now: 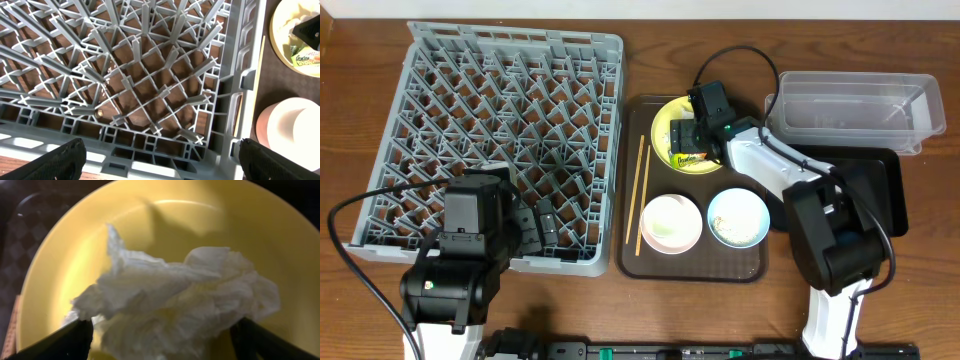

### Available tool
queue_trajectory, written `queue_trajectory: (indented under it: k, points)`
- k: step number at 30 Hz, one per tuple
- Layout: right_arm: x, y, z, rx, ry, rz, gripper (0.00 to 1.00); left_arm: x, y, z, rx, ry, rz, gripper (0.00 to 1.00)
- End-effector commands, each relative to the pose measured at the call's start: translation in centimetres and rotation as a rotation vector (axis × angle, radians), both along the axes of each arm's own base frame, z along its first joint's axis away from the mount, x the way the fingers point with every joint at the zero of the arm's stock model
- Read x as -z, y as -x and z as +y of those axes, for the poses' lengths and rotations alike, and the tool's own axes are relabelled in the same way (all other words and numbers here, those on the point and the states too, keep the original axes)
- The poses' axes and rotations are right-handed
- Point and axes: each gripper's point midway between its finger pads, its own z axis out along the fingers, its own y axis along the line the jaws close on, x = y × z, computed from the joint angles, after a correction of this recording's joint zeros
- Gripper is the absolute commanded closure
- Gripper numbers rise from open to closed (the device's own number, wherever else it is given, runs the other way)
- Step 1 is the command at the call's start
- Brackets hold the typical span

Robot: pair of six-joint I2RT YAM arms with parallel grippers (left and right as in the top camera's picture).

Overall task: Sort waste into correct bins and load items into the dishwasher
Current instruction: 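Reach the right gripper to the yellow plate and grasp the tissue, then carry the tissue with the right gripper into the clear bin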

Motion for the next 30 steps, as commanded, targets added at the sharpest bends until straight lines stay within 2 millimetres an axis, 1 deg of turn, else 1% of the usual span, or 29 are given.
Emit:
queue_trajectory:
  k: [1,2,3,4,5,6,9,12,14,15,17,18,20,21,23,24,27,28,29,30]
  points:
    - [-0.3,-0.4,0.6,0.032,-0.015,-0.015,0.43,-0.8,-0.2,0.2,0.003,-0.010,-0.020,0.02]
    - [-0.4,-0.5,0.6,0.032,-0.016,-0.017,0.53,-0.8,-0.2,0.2,0.003,-0.010,-0.020,0.02]
    - [-0.8,-0.7,0.7,0.032,-0.023,-0.031,0.67,-0.8,-0.2,0.2,0.003,-0.010,-0.020,0.02]
    - [-1.1,-0.9,0.7,0.033,-0.028,-0.042,0.79,-0.8,-0.2,0.2,0.003,-0.010,-0.020,0.02]
    - [-1.5,-1.1,0.8,0.033,-0.033,-0.052,0.90,-0.8,-0.2,0.2,0.003,-0.010,-0.020,0.02]
    - [-2.0,-1.3,0.8,0.035,-0.039,-0.065,0.99,-0.8,-0.2,0.2,0.003,-0.010,-0.020,0.02]
    - [-4.4,-1.9,0.3,0.045,-0.054,-0.111,0.99,-0.8,-0.2,0.2,0.004,-0.010,-0.019,0.02]
    - [-7.7,-2.3,-0.9,0.067,-0.061,-0.166,0.99,-0.8,-0.2,0.2,0.003,-0.010,-0.020,0.02]
    - [-10.8,-2.3,-2.8,0.113,-0.051,-0.213,0.99,-0.8,-0.2,0.2,0.003,-0.010,-0.019,0.02]
    - [-11.9,-2.3,-3.7,0.131,-0.046,-0.229,0.99,-0.8,-0.2,0.2,0.003,-0.010,-0.020,0.02]
    - [-14.8,-2.1,-6.3,0.193,-0.023,-0.274,0.99,-0.8,-0.2,0.2,0.003,-0.010,-0.020,0.02]
    - [-15.9,-2.0,-7.6,0.225,-0.009,-0.290,0.99,-0.8,-0.2,0.2,0.003,-0.010,-0.020,0.02]
    - [-17.2,-1.6,-10.3,0.288,0.031,-0.305,0.99,-0.8,-0.2,0.2,0.003,-0.010,-0.020,0.02]
    - [-17.6,-1.3,-12.0,0.329,0.060,-0.305,0.99,-0.8,-0.2,0.2,0.004,-0.010,-0.020,0.02]
    - [-17.6,-0.7,-15.2,0.402,0.114,-0.282,0.99,-0.8,-0.2,0.2,0.003,-0.010,-0.020,0.02]
    - [-17.4,-0.5,-16.2,0.422,0.126,-0.268,0.99,-0.8,-0.2,0.2,0.003,-0.010,-0.020,0.02]
    - [-16.0,0.4,-20.5,0.537,0.141,-0.198,0.99,-0.8,-0.2,0.2,0.003,-0.010,-0.020,0.02]
    - [-15.7,0.6,-21.5,0.568,0.140,-0.184,0.99,-0.8,-0.2,0.2,0.003,-0.010,-0.020,0.02]
    - [-14.8,0.8,-23.4,0.613,0.141,-0.151,0.99,-0.8,-0.2,0.2,0.003,-0.010,-0.020,0.02]
    - [-14.4,0.9,-24.1,0.628,0.140,-0.140,0.99,-0.8,-0.2,0.2,0.003,-0.010,-0.020,0.02]
